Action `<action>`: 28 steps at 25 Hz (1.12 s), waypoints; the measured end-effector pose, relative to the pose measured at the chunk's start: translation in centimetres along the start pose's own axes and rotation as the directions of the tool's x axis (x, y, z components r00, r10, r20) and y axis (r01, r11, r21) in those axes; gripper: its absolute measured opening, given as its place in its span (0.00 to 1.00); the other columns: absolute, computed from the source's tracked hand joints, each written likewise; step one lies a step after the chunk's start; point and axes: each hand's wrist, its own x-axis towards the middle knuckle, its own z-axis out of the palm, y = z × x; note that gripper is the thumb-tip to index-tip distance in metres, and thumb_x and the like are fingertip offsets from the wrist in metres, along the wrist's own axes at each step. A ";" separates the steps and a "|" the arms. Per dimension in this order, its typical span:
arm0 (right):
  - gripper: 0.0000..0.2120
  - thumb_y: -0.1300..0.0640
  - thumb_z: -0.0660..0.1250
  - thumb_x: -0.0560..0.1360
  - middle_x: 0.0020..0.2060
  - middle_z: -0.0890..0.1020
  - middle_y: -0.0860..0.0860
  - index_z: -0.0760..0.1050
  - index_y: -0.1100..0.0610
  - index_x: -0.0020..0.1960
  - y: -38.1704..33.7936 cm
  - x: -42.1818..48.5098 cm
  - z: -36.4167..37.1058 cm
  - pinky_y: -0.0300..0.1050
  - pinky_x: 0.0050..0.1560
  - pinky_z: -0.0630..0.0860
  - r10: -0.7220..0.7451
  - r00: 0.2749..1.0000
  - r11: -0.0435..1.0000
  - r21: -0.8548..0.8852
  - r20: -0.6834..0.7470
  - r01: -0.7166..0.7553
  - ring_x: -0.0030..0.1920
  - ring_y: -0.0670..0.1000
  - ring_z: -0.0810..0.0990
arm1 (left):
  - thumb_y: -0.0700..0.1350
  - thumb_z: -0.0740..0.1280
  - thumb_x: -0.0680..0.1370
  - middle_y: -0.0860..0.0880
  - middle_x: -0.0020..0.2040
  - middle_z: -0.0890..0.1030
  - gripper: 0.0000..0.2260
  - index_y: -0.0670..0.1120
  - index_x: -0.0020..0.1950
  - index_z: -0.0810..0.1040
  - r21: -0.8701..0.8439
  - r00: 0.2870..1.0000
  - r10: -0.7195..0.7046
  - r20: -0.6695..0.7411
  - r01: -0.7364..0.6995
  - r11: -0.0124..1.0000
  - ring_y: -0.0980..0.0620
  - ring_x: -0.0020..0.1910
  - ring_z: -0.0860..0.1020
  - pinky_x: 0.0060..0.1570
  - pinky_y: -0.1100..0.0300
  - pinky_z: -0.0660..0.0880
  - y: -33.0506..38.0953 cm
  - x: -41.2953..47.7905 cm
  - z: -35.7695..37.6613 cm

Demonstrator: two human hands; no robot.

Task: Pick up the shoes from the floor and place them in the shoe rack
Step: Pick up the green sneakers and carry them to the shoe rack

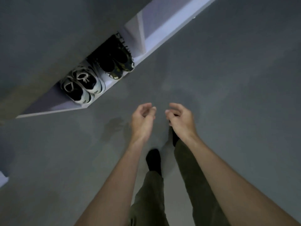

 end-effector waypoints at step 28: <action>0.10 0.50 0.76 0.70 0.42 0.85 0.49 0.80 0.49 0.50 57.6 -46.0 -39.6 0.41 0.51 0.78 0.740 0.529 0.306 0.908 -0.415 0.285 0.43 0.46 0.83 | 0.37 0.71 0.78 0.41 0.47 0.82 0.09 0.50 0.53 0.77 0.616 0.567 -0.241 0.787 -0.732 0.289 0.49 0.36 0.79 0.32 0.67 0.78 -37.7 -57.8 39.7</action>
